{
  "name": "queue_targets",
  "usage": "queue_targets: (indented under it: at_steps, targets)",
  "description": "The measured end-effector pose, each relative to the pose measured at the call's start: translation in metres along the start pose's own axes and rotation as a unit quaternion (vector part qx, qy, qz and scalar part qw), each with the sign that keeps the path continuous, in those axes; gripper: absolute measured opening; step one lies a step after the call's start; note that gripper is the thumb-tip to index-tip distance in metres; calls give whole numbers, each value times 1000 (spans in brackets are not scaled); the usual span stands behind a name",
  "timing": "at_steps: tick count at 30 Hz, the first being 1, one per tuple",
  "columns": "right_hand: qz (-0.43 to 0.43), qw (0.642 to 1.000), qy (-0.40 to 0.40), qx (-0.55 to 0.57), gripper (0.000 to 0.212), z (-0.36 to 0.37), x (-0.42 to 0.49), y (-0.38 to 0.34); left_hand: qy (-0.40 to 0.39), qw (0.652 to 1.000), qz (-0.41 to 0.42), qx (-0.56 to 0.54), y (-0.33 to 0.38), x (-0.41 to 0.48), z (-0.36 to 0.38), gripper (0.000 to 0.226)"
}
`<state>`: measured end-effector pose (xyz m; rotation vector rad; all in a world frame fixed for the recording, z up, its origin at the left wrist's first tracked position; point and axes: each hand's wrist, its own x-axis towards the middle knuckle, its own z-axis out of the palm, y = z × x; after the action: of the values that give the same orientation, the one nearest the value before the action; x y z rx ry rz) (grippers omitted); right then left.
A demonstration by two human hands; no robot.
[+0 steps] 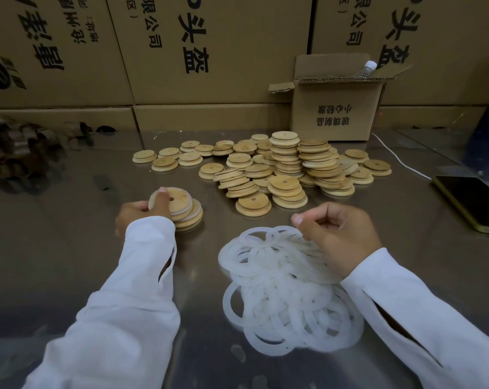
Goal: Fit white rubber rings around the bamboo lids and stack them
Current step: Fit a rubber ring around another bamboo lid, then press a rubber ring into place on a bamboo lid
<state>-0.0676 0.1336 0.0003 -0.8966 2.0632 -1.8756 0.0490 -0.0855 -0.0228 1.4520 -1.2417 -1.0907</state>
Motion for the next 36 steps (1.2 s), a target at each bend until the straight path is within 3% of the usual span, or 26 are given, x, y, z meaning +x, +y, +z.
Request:
queue_targets:
  at_steps: [6,9,11,14,15,17,21,24,29,36]
  targets:
    - [3,1000,-3,-3,19,1,2,0,-23,985,-10,168,7,5,5,49]
    - [6,1000,-4,-8,19,1,2,0,-24,983,-10,184,10,1,4,51]
    - [7,1000,-1,-8,19,1,2,1,3,988,29,152,15,-7,3,47]
    - [5,1000,3,-9,19,0,3,2,21,983,180,-7,26,-32,1,19]
    - [5,1000,3,-10,19,0,4,3,-9,973,223,-59,29,-44,1,6]
    - [5,1000,2,-12,19,0,5,4,-98,952,272,-104,30,-69,3,16]
    - [3,1000,12,-18,18,-1,10,9,-366,884,283,-60,14,-103,12,19]
    - [-4,999,21,-37,16,-3,18,12,-452,845,284,-27,6,-108,19,22]
    - [34,996,8,-88,6,0,51,18,-432,867,247,-43,8,-105,22,23]
    - [48,978,22,-202,41,23,119,29,-408,883,216,-86,12,-99,25,19]
